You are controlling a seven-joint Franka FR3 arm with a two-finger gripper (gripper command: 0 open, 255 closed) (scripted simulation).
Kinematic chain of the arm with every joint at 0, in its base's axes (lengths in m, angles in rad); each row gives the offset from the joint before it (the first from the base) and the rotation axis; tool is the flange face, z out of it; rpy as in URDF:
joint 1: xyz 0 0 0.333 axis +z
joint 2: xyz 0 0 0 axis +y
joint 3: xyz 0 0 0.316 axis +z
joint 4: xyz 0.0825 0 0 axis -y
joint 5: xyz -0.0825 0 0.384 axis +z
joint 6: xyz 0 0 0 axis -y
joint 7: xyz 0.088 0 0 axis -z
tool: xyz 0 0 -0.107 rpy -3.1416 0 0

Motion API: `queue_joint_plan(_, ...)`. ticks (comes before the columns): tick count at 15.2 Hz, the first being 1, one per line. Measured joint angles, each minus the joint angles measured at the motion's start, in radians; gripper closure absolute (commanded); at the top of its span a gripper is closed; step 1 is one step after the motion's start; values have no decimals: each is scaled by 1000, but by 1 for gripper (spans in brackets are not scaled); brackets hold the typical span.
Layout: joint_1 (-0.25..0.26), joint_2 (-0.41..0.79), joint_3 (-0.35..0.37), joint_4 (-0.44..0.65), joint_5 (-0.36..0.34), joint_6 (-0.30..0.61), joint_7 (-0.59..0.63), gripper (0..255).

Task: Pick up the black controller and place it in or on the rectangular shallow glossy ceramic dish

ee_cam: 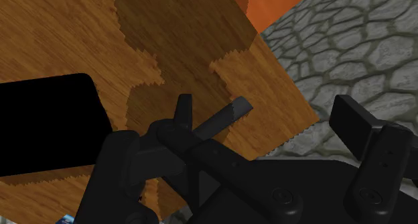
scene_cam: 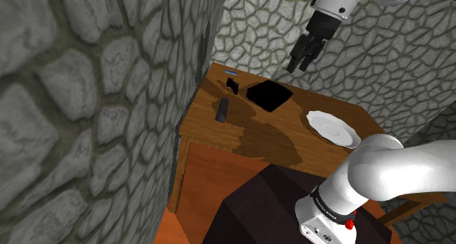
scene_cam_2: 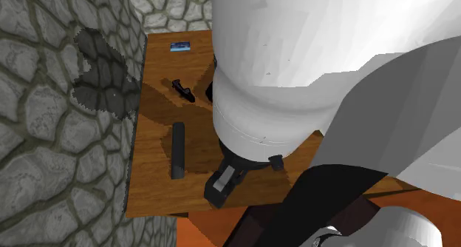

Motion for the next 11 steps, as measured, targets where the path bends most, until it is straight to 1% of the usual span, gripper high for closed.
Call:
queue_joint_plan(2, -2, 14, -1, 2, -2, 11, -1, 0)
queue_joint_plan(3, -4, 31, -1, -5, -5, 34, 0, 0)
queue_joint_plan(8, -23, 177, -10, 7, -25, 165, -2, 0)
queue_joint_plan(11, -35, 279, -19, 37, -38, 236, -4, 0)
